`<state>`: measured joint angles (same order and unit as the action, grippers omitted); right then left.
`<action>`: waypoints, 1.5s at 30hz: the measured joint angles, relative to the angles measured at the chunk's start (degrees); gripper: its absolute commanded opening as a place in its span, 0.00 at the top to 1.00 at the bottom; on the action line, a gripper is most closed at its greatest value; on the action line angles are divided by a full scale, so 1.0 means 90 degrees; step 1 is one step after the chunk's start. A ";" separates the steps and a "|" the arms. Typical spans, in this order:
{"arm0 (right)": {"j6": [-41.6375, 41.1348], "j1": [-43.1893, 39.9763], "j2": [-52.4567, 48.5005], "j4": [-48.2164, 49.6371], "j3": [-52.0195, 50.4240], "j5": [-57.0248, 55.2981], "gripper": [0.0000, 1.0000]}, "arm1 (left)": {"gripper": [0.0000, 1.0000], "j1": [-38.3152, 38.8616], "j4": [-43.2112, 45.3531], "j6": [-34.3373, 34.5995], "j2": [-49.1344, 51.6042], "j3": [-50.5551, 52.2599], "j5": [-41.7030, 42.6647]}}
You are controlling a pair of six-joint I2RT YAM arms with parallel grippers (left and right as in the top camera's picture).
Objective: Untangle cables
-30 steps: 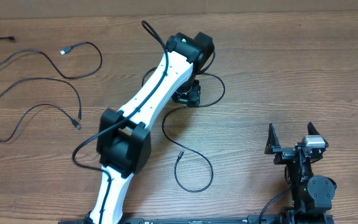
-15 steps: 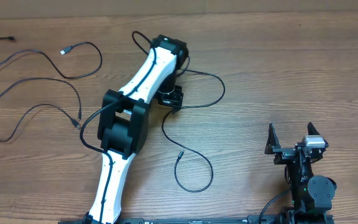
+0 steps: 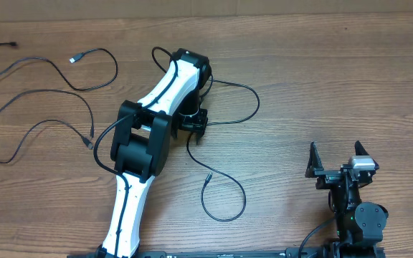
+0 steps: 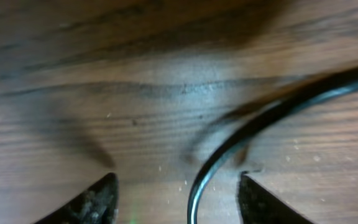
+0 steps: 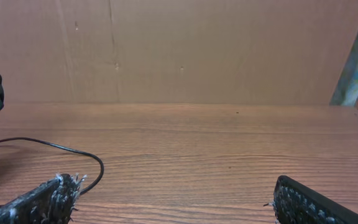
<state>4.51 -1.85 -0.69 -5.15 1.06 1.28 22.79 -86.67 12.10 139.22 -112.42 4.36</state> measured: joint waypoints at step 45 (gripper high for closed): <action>0.0000 0.0000 0.0002 -0.0002 0.0000 -0.0002 0.00 | 0.95 0.0138 -0.0063 0.1355 -0.5501 -0.2110 0.0068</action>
<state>4.51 -1.85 -0.67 -5.17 1.06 1.26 24.03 -87.24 24.29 89.71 -131.41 4.97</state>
